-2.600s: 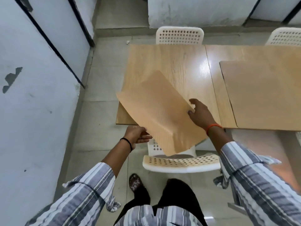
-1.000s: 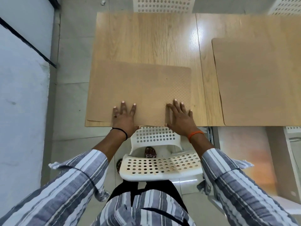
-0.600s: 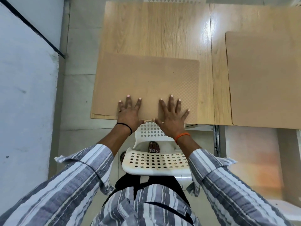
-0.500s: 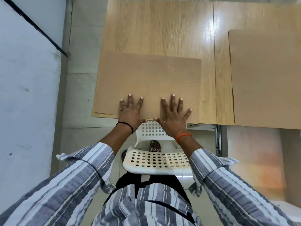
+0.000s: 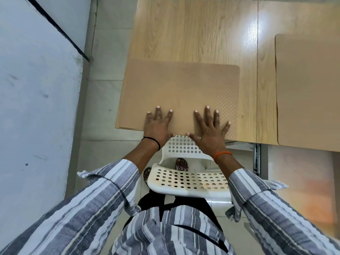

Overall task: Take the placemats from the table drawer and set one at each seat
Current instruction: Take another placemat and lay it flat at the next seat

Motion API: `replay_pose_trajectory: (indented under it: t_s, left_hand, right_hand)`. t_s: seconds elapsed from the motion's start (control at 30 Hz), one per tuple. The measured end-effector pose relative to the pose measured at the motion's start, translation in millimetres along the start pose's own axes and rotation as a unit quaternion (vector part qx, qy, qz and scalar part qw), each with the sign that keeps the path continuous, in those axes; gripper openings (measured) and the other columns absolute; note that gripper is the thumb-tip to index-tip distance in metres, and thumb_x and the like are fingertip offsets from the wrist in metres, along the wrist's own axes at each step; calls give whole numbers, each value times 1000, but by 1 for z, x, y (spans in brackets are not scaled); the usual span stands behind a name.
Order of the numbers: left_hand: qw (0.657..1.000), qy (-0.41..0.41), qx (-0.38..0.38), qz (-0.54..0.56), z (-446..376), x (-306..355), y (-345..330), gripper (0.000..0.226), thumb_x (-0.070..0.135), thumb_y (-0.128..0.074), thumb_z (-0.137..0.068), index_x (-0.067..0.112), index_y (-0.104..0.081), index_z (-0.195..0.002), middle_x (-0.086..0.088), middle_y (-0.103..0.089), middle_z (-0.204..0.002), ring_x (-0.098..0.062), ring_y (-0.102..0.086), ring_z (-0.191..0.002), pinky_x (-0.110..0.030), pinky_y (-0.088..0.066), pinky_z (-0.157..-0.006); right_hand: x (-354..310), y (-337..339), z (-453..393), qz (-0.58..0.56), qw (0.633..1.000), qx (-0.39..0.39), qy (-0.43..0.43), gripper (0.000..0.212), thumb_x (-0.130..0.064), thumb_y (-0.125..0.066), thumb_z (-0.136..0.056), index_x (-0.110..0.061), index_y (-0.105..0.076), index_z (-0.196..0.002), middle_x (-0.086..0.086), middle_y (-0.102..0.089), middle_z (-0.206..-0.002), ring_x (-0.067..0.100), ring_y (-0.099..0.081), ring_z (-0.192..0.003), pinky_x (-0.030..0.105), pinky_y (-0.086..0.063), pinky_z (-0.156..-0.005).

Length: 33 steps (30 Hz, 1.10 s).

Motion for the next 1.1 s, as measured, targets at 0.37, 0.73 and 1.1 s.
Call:
replay_pose_trajectory:
  t_s: [0.37, 0.73, 1.1]
  left_hand:
    - [998, -11, 3, 61, 0, -11, -7, 86, 55, -55, -90, 40, 1, -154, -6, 9, -164, -45, 2, -147, -49, -17, -119]
    - [985, -45, 81, 142, 12, -34, -1, 61, 49, -45, -96, 25, -32, -151, -1, -14, -163, -29, -12, -149, -45, -29, -116]
    - [926, -85, 234, 282, -3, -82, 22, 40, 10, -49, -91, 7, -55, -131, -10, -53, -136, -25, -50, -126, -41, -44, -104]
  right_hand:
    - [-1, 1, 1, -12, 1000, 4, -11, 86, -77, -40, -84, -45, -1, -154, -6, 18, -164, 31, 17, -150, 77, 3, -107]
    - [-17, 11, -6, -56, 997, 16, -59, 66, -62, -43, -93, -32, -26, -150, 1, 0, -165, 32, 6, -152, 75, -3, -111]
    - [-111, -17, -47, 3, 996, 78, 49, 64, -50, -32, -100, -20, -21, -155, 4, -7, -166, 28, -5, -153, 67, -5, -116]
Point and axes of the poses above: each hand's wrist, its own z-axis away from the middle knuckle, its own y-axis out of the back of the hand, x = y × z, the point moved 7 cm from there along -z, towards the middle knuckle
